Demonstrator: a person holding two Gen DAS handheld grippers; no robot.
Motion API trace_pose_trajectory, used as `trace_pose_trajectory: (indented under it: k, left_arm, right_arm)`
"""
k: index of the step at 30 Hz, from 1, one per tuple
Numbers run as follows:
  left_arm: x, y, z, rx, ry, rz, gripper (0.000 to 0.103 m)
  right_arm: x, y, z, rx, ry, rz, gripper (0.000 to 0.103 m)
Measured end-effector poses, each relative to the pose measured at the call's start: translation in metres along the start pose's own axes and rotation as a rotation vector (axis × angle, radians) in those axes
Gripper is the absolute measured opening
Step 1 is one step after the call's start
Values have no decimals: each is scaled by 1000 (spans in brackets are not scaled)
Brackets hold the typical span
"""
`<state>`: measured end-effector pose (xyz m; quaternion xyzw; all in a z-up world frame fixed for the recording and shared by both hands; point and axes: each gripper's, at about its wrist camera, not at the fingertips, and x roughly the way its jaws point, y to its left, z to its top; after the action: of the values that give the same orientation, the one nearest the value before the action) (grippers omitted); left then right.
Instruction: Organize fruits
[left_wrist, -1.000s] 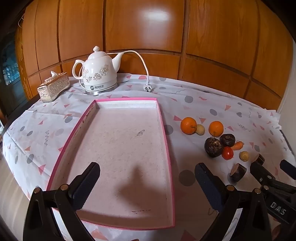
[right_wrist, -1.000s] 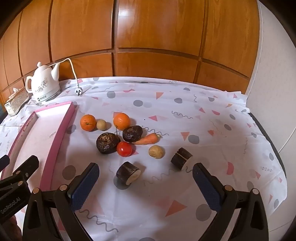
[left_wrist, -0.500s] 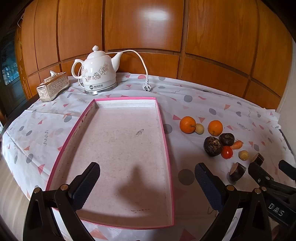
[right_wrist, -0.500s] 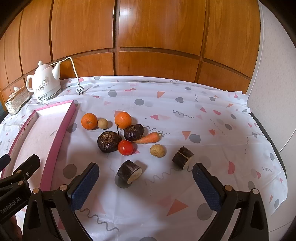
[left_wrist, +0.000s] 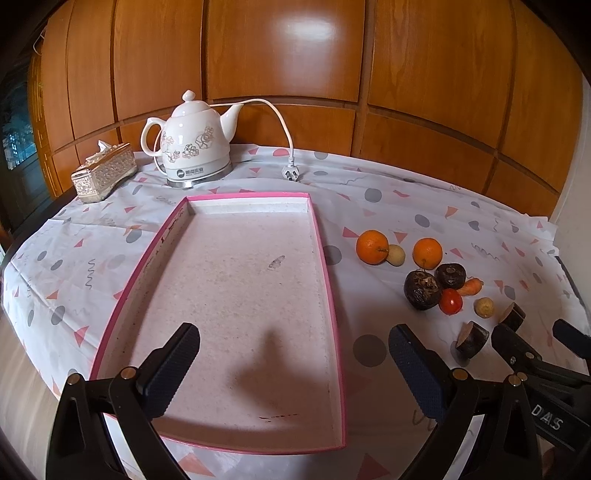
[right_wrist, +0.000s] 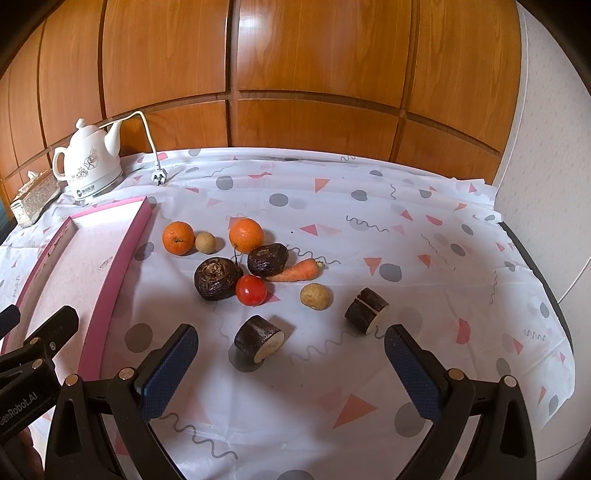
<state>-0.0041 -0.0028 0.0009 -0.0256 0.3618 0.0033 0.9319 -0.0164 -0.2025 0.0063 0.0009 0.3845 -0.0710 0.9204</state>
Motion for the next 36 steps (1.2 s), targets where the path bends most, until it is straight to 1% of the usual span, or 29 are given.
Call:
trace_pose_trajectory:
  k: [6, 11, 15, 29, 31, 36]
  left_arm:
    - [-1, -2, 0, 5, 3, -11, 103]
    - [-4, -6, 1, 18, -9, -20, 103]
    - [-6, -8, 1, 27, -12, -38, 103]
    - [-6, -19, 2, 53, -6, -48, 103]
    - [-5, -22, 3, 60, 6, -70, 103]
    - [0, -33, 7, 72, 39, -162, 103]
  right_arm:
    - [1, -2, -1, 8, 4, 3, 103]
    - [3, -6, -1, 14, 6, 8, 103]
    - [4, -9, -2, 19, 10, 10, 103]
    - [7, -16, -3, 30, 12, 19, 103]
    - [9, -20, -4, 36, 21, 24, 103]
    - [18, -38, -6, 72, 53, 13, 103]
